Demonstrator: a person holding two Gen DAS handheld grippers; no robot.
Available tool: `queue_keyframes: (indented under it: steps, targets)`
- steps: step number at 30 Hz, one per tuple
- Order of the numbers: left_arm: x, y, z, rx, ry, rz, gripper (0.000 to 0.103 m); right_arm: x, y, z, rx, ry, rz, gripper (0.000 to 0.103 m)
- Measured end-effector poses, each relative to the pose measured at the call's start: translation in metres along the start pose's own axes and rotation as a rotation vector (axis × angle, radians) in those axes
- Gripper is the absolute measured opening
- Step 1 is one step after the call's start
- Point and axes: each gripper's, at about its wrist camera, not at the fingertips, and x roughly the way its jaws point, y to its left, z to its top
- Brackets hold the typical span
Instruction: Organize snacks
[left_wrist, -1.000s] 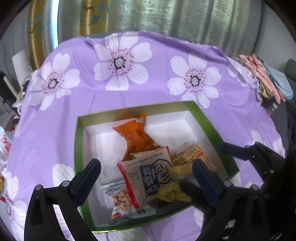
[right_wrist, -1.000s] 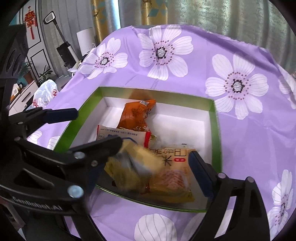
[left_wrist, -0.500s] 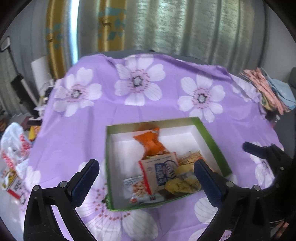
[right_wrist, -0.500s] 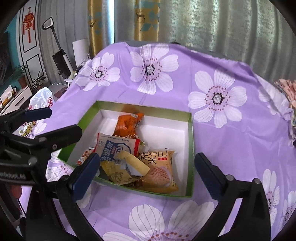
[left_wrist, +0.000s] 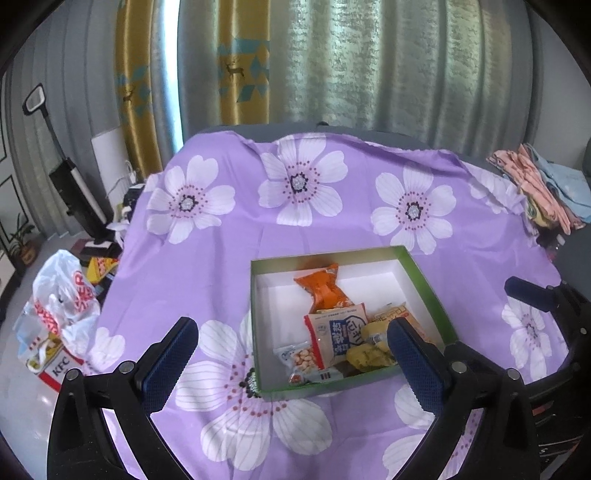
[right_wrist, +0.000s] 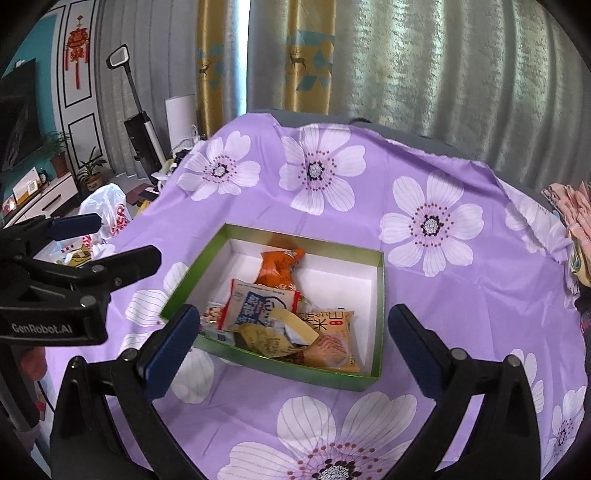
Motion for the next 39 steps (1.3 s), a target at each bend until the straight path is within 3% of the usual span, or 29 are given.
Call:
queue_keyframes:
  steps: [15, 39]
  targets:
    - [-0.027, -0.001, 0.002, -0.003, -0.027, 0.009, 0.102, -0.032, 0.012, 0.006, -0.019, -0.044, -0.008, 0.103]
    - [-0.031, -0.004, 0.006, 0.001, -0.049, 0.006, 0.102, -0.034, 0.012, 0.010, -0.019, -0.051, -0.017, 0.103]
